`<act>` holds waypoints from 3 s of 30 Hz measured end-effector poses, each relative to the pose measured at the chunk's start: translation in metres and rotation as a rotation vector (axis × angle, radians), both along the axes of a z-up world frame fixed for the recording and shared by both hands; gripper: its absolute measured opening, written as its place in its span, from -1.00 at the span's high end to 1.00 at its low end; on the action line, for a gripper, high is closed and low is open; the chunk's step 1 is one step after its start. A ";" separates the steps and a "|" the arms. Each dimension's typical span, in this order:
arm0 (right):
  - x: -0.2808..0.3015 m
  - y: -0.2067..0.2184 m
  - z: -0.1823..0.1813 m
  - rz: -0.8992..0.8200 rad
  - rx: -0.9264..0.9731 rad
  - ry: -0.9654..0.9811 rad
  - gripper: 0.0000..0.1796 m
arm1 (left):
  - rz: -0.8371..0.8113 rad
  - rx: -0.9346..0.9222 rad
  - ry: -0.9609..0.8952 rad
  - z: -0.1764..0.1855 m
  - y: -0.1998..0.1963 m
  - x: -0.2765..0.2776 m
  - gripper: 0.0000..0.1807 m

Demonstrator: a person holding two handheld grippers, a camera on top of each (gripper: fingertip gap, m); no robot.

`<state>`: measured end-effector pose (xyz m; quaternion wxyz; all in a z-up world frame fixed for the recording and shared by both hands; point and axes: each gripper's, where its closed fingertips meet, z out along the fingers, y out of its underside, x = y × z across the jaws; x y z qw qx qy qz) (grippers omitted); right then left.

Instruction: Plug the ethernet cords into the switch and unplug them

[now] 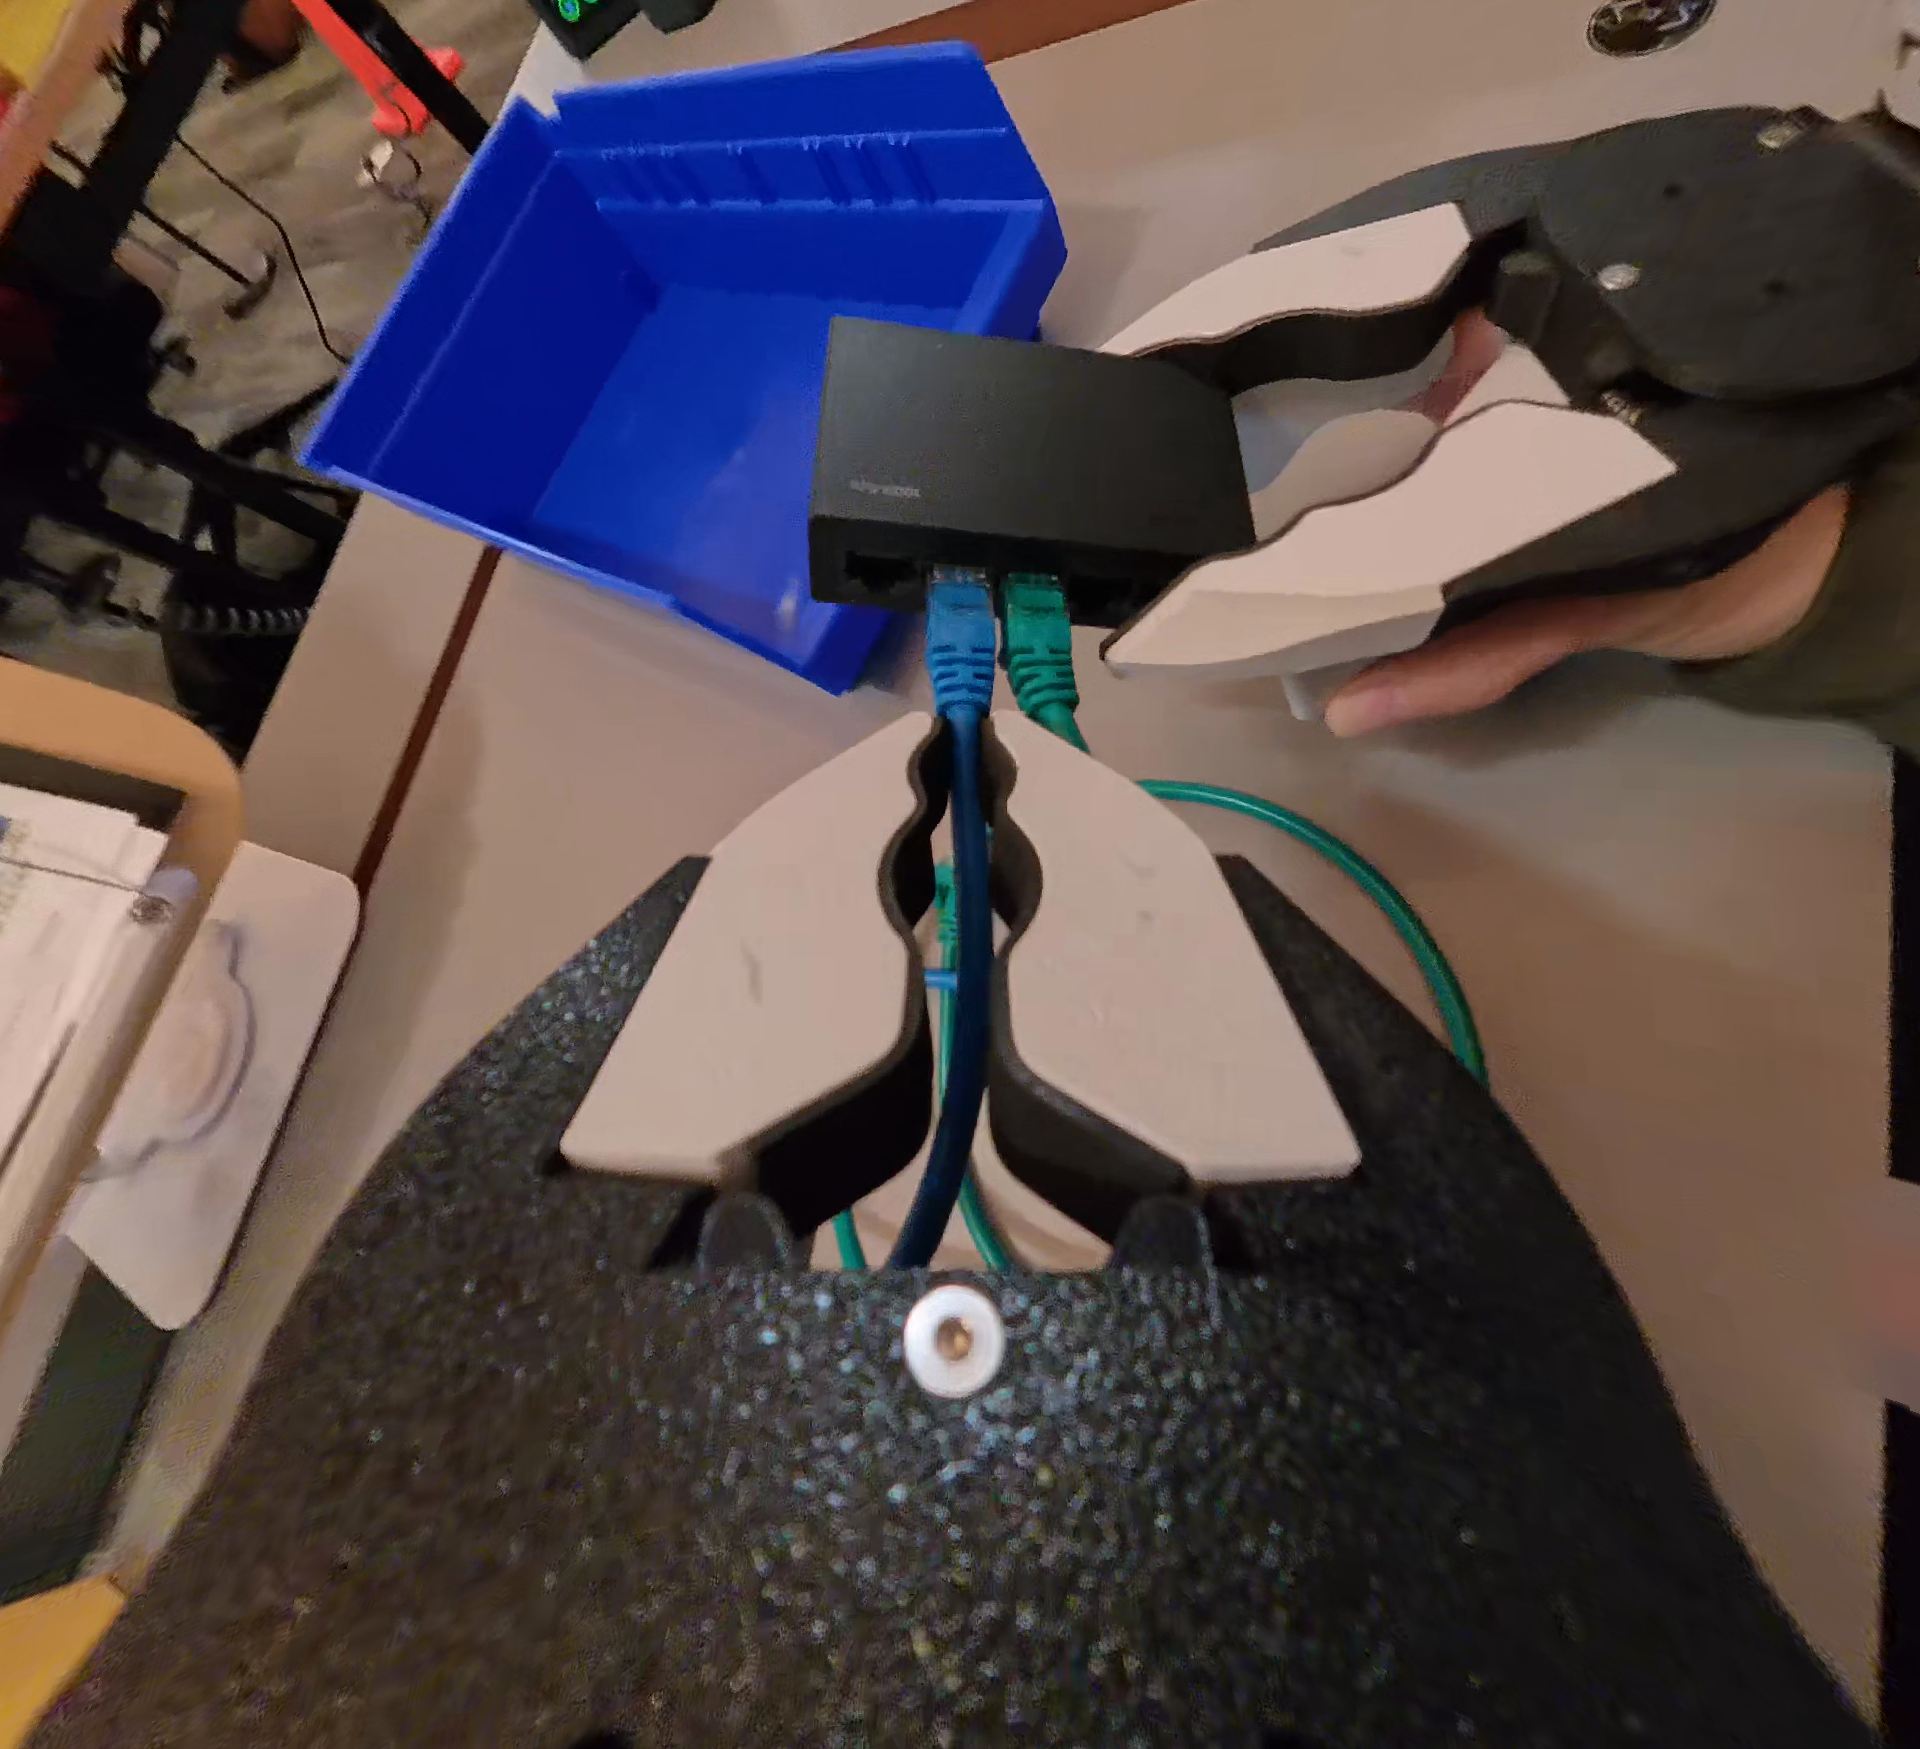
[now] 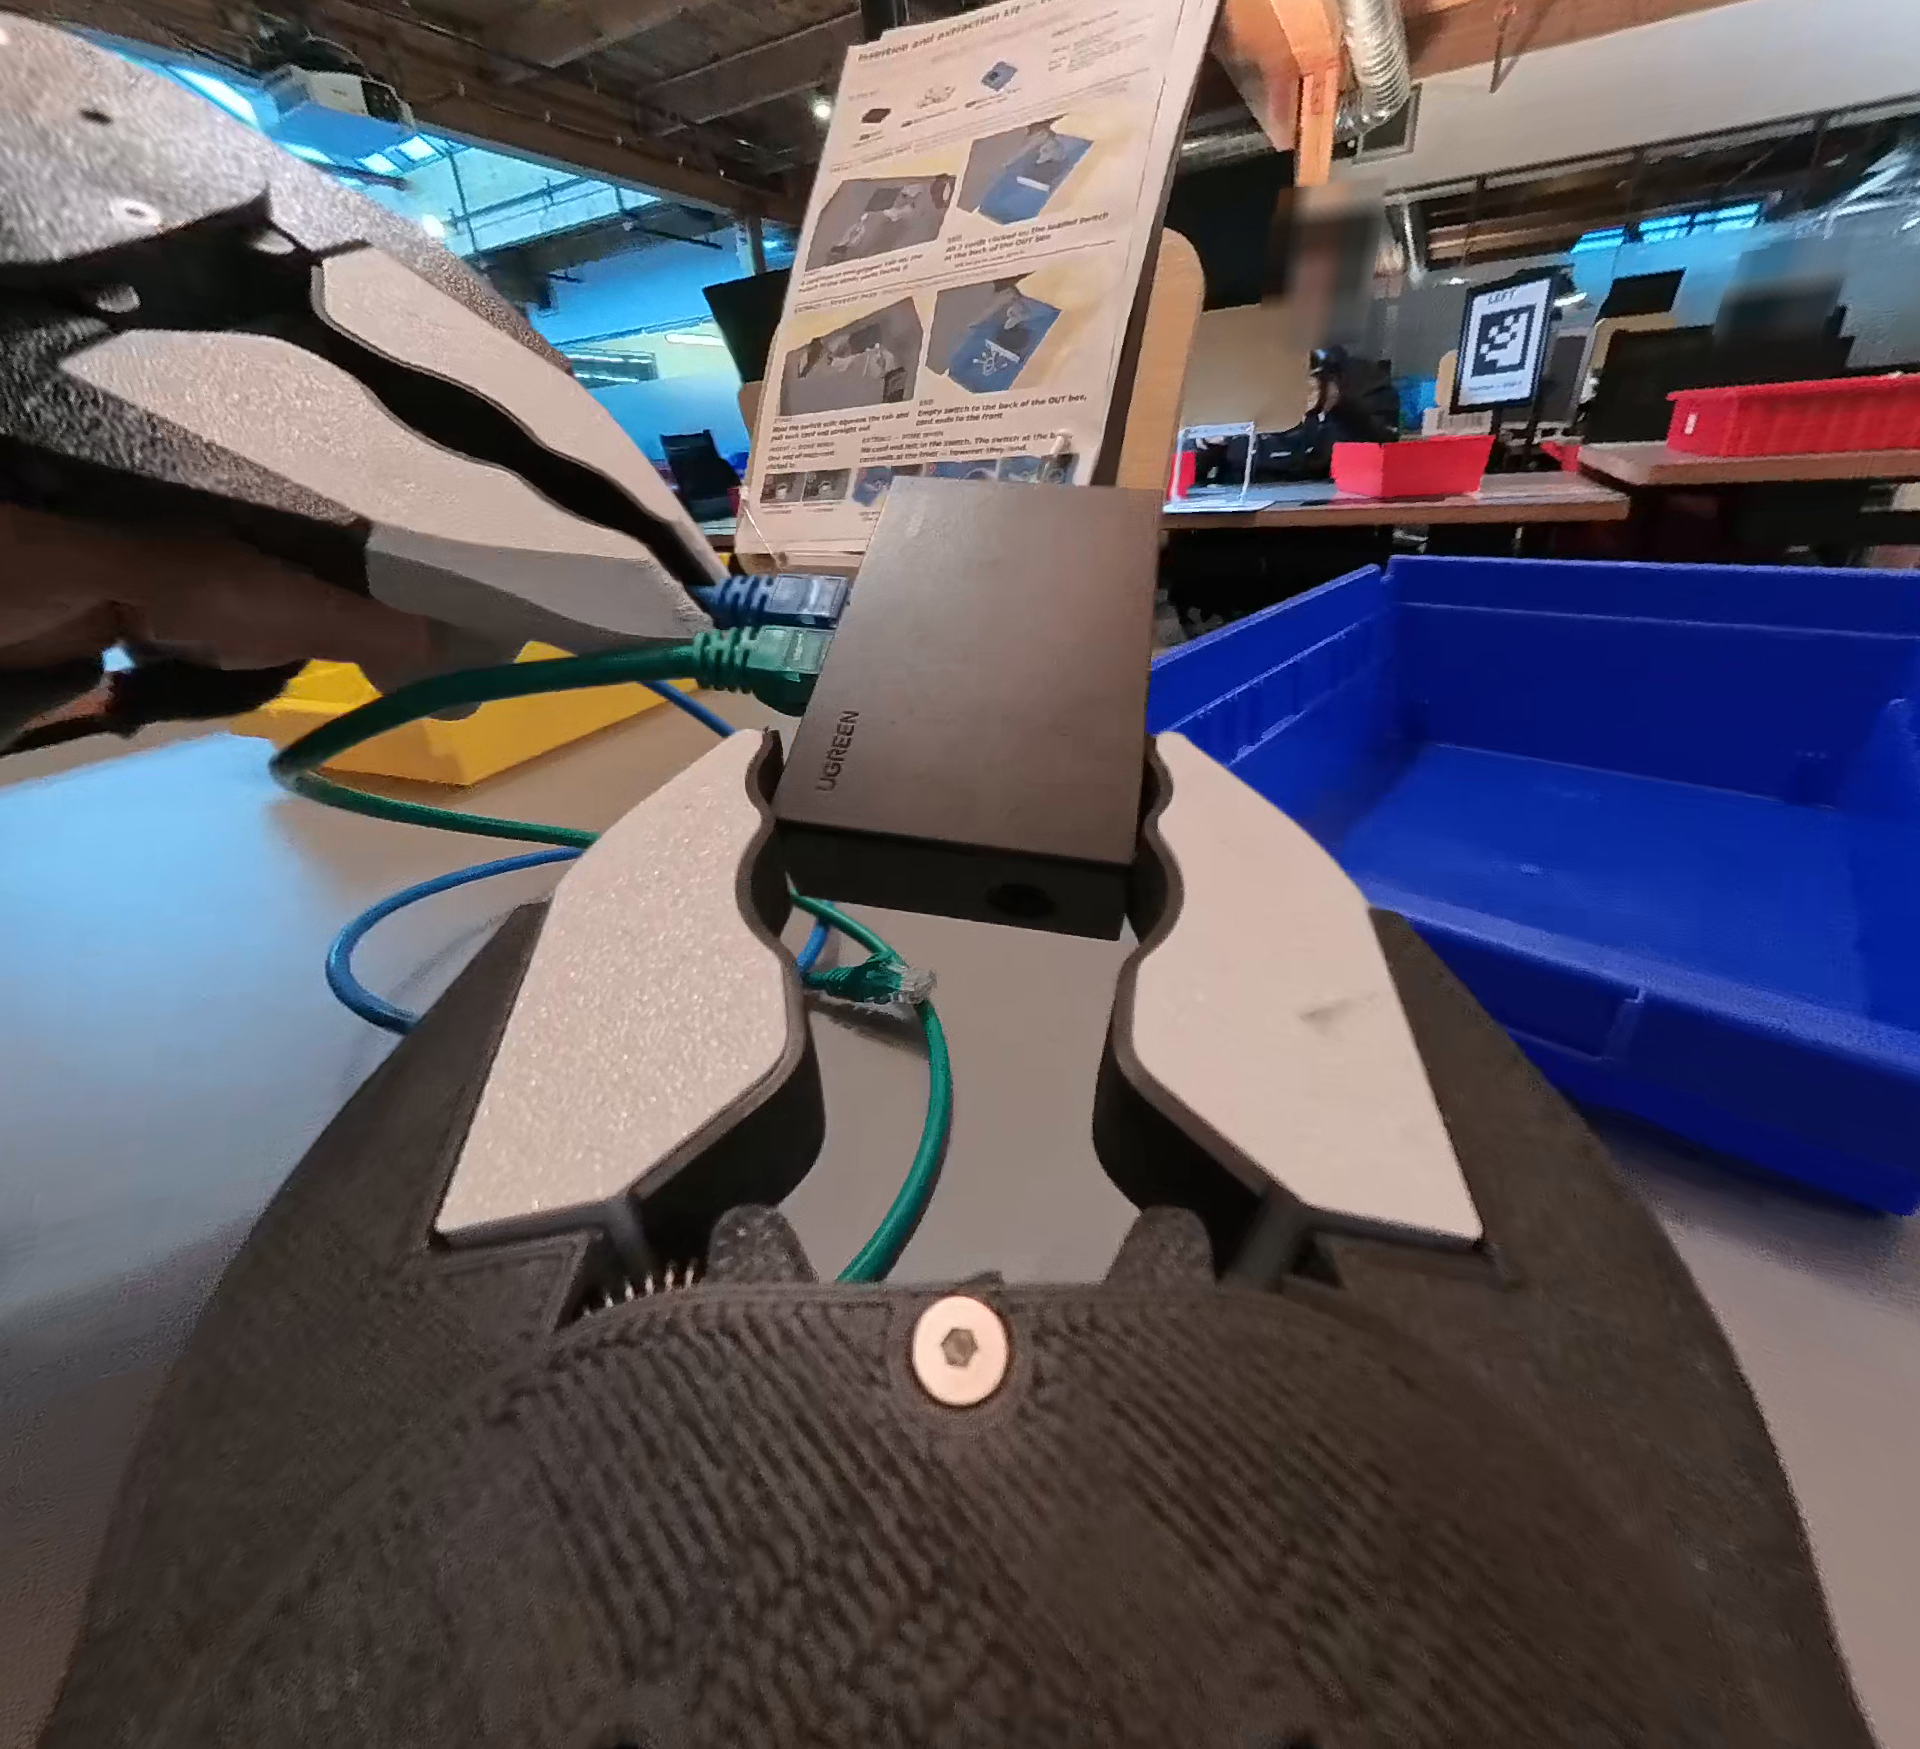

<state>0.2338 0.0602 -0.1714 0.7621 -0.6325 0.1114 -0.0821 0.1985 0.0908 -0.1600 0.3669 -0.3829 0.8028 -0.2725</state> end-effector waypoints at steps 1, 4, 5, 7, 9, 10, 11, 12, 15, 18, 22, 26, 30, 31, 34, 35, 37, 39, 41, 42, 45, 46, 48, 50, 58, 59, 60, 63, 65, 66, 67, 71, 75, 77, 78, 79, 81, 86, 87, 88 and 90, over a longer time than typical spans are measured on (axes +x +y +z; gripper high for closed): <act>-0.001 0.001 0.000 -0.002 -0.004 -0.007 0.28 | 0.010 -0.021 0.015 -0.001 0.000 -0.001 0.95; -0.002 -0.001 0.004 -0.007 0.032 -0.023 0.28 | 0.038 -0.090 0.089 -0.007 0.001 -0.003 0.95; -0.001 -0.001 0.004 -0.012 0.038 -0.021 0.28 | 0.044 -0.102 0.102 -0.009 0.002 -0.004 0.95; -0.002 -0.002 0.005 -0.008 0.049 -0.022 0.28 | 0.049 -0.133 0.113 -0.010 0.001 -0.004 0.95; -0.002 -0.002 0.005 0.004 0.049 -0.017 0.28 | 0.043 -0.157 0.110 -0.009 0.000 -0.005 0.95; -0.003 -0.002 0.005 0.017 0.050 -0.006 0.28 | 0.030 -0.153 0.100 -0.009 -0.001 -0.006 0.95; -0.003 -0.002 0.004 0.037 0.049 0.014 0.28 | 0.013 -0.138 0.087 -0.009 -0.001 -0.006 0.95; -0.004 -0.002 0.004 0.045 0.049 0.018 0.28 | -0.003 -0.116 0.077 -0.009 -0.002 -0.007 0.95; -0.007 0.002 0.001 0.061 0.015 0.017 0.28 | -0.002 -0.020 0.055 -0.011 0.002 -0.010 0.96; -0.006 0.001 0.001 0.067 0.027 0.034 0.27 | -0.005 0.000 -0.023 -0.007 0.000 -0.008 0.97; -0.005 -0.001 0.003 0.068 0.060 0.079 0.27 | -0.005 -0.059 -0.125 -0.001 -0.003 -0.005 0.97; -0.001 -0.003 0.006 0.038 0.102 0.090 0.28 | -0.032 -0.076 -0.206 0.003 -0.005 -0.001 0.96; 0.003 -0.007 0.007 0.055 0.135 0.131 0.28 | -0.028 -0.125 -0.323 0.006 -0.006 0.001 0.94; 0.004 -0.008 0.007 0.060 0.149 0.143 0.27 | -0.036 -0.107 -0.363 0.008 -0.007 -0.001 0.93; 0.003 -0.009 0.008 0.087 0.160 0.150 0.28 | -0.041 -0.066 -0.415 0.010 -0.009 -0.004 0.94; 0.002 -0.009 0.008 0.090 0.161 0.147 0.27 | -0.039 -0.083 -0.412 0.010 -0.009 -0.004 0.94; 0.001 -0.009 0.009 0.100 0.169 0.142 0.27 | -0.042 -0.140 -0.399 0.011 -0.010 -0.006 0.95; 0.000 -0.009 0.010 0.115 0.169 0.141 0.27 | -0.045 -0.189 -0.393 0.013 -0.011 -0.007 0.95; -0.002 -0.008 0.010 0.125 0.170 0.138 0.27 | -0.047 -0.215 -0.393 0.014 -0.012 -0.009 0.95; -0.002 -0.008 0.010 0.123 0.165 0.135 0.27 | -0.043 -0.224 -0.392 0.013 -0.012 -0.009 0.95; -0.009 -0.004 0.009 0.169 0.151 0.138 0.27 | -0.037 -0.276 -0.389 0.015 -0.011 -0.012 0.94; -0.010 -0.004 0.009 0.180 0.150 0.135 0.27 | -0.043 -0.286 -0.376 0.016 -0.011 -0.013 0.94; -0.012 -0.003 0.009 0.188 0.141 0.131 0.27 | -0.041 -0.258 -0.347 0.015 -0.009 -0.015 0.94; -0.013 -0.001 0.007 0.190 0.127 0.133 0.27 | -0.032 -0.201 -0.345 0.014 -0.008 -0.016 0.95; -0.009 0.001 0.003 0.168 0.105 0.176 0.27 | -0.048 -0.140 -0.286 0.012 -0.006 -0.009 0.95; -0.007 0.001 0.003 0.157 0.109 0.182 0.27 | -0.044 -0.160 -0.281 0.011 -0.006 -0.007 0.95; -0.006 0.000 0.003 0.152 0.109 0.188 0.28 | -0.043 -0.183 -0.273 0.009 -0.006 -0.006 0.95; -0.007 0.001 0.002 0.150 0.098 0.182 0.27 | -0.025 -0.182 -0.268 0.008 -0.004 -0.006 0.95; -0.008 0.001 0.003 0.158 0.100 0.176 0.27 | -0.012 -0.181 -0.268 0.007 -0.004 -0.007 0.95; -0.008 0.002 0.003 0.152 0.095 0.170 0.28 | -0.005 -0.189 -0.262 0.006 -0.004 -0.008 0.95; -0.009 0.002 0.002 0.155 0.092 0.170 0.28 | -0.003 -0.189 -0.259 0.005 -0.003 -0.008 0.95; -0.008 0.001 0.003 0.156 0.102 0.176 0.28 | 0.002 -0.208 -0.263 0.005 -0.004 -0.007 0.95; -0.003 -0.003 0.005 0.151 0.135 0.201 0.28 | -0.012 -0.212 -0.262 0.003 -0.007 -0.004 0.95; 0.000 -0.003 0.004 0.112 0.110 0.162 0.28 | -0.003 -0.210 -0.258 0.002 -0.007 -0.001 0.95; 0.000 -0.003 0.003 0.111 0.096 0.152 0.28 | 0.004 -0.218 -0.251 0.001 -0.006 0.000 0.95; 0.001 -0.004 0.004 0.118 0.104 0.160 0.28 | 0.017 -0.235 -0.256 0.003 -0.004 0.000 0.93; 0.006 -0.008 0.005 0.110 0.135 0.192 0.29 | 0.036 -0.252 -0.309 0.012 -0.001 -0.005 0.81; 0.018 -0.018 0.006 0.087 0.206 0.266 0.29 | 0.051 -0.307 -0.551 0.075 0.019 -0.038 0.74; 0.017 -0.017 0.006 0.081 0.195 0.250 0.29 | 0.067 -0.323 -0.593 0.090 0.032 -0.048 0.73; 0.014 -0.015 0.006 0.084 0.178 0.231 0.29 | 0.096 -0.341 -0.623 0.103 0.050 -0.058 0.73; 0.008 -0.011 0.005 0.112 0.152 0.200 0.29 | 0.222 -0.347 -0.618 0.114 0.107 -0.076 0.73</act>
